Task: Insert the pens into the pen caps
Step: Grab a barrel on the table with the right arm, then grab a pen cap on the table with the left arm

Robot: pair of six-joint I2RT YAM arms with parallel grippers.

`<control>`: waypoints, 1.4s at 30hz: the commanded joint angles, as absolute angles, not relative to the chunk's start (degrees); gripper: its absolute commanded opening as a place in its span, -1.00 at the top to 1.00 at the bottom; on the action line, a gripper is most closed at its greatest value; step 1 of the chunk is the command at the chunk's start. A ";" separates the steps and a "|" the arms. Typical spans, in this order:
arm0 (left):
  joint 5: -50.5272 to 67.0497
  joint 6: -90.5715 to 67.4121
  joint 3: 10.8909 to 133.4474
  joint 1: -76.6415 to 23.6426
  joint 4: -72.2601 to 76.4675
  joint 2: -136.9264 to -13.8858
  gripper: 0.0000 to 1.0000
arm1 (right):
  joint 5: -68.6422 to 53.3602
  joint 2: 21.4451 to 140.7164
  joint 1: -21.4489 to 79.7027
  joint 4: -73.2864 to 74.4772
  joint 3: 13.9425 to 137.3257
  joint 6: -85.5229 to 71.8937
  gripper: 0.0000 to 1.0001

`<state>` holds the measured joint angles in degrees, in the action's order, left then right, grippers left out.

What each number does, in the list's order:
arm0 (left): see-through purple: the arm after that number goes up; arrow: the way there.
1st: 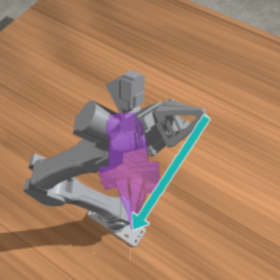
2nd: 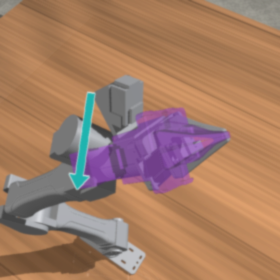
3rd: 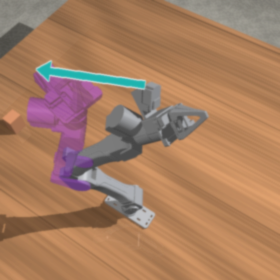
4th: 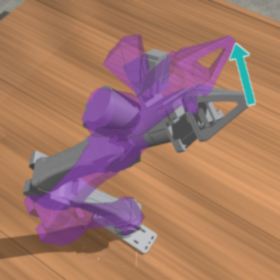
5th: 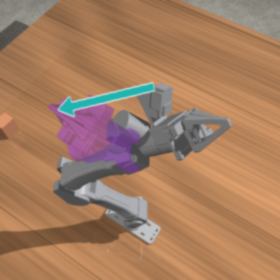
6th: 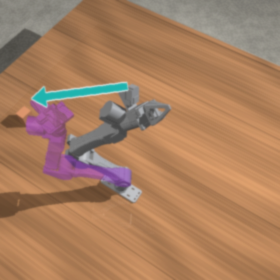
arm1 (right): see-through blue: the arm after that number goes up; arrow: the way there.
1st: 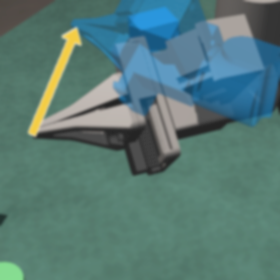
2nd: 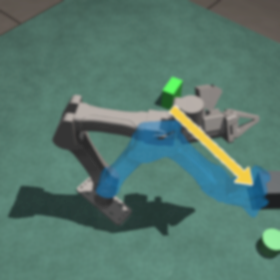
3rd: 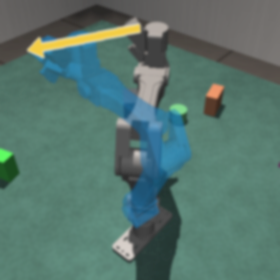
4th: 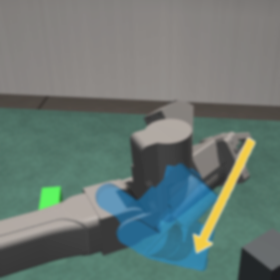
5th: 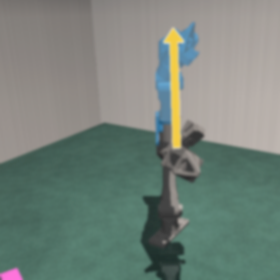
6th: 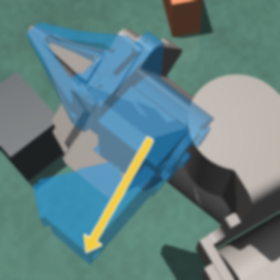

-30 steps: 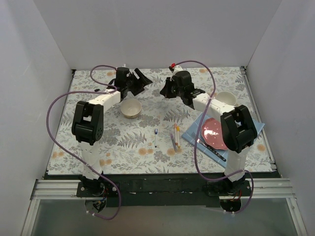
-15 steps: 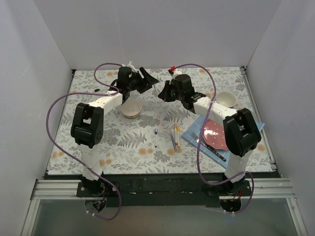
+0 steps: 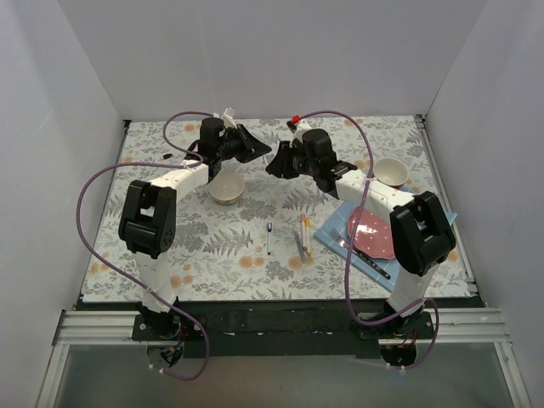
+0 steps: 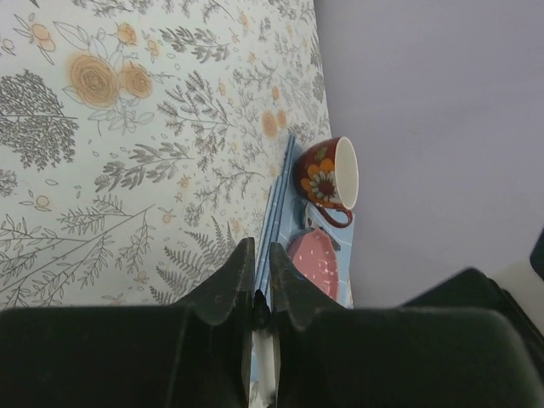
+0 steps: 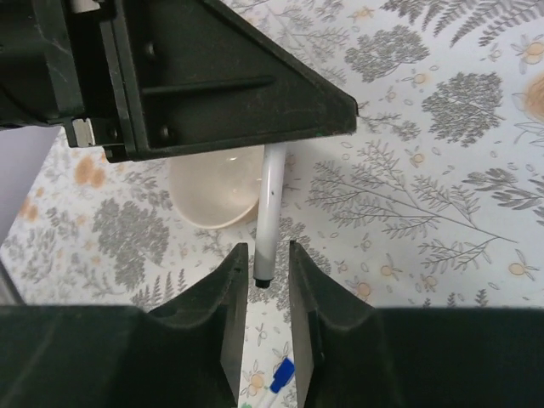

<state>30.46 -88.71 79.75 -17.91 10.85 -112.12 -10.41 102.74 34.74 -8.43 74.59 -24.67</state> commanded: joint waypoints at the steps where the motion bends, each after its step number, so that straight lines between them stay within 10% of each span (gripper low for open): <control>1: 39.89 -88.42 76.82 -18.10 13.88 -105.74 1.00 | -19.85 98.88 32.97 -11.25 73.39 -26.63 0.27; 5: 42.45 -88.59 73.57 -18.11 16.34 -103.54 1.00 | -23.29 97.47 32.17 -13.27 72.07 -28.21 0.07; 17: 45.26 -88.95 73.12 -18.28 18.11 -102.92 1.00 | -29.88 99.23 32.08 -17.14 70.93 -32.25 0.27; 21: 45.00 -89.03 73.13 -18.46 18.11 -102.75 1.00 | -31.46 99.84 32.08 -17.22 71.46 -33.40 0.41; 24: 44.21 -88.60 73.65 -18.46 17.49 -102.22 1.00 | -31.29 99.06 32.08 -18.89 70.23 -34.27 0.97; 26: 43.07 -87.63 74.61 -18.46 14.35 -101.87 0.72 | -31.29 98.62 32.17 -19.51 69.79 -34.89 0.97; 28: 36.33 -86.40 76.46 -18.37 10.39 -100.30 -0.05 | -29.19 97.48 32.08 -20.65 68.21 -36.03 0.97; 31: 25.51 -85.96 77.25 -17.14 4.32 -97.22 -0.41 | -27.86 95.98 31.73 -22.06 66.19 -36.91 0.97; 42: -13.17 -78.83 91.75 -0.38 -25.74 -106.15 -0.34 | -30.41 88.96 30.50 -21.72 59.24 -33.50 0.97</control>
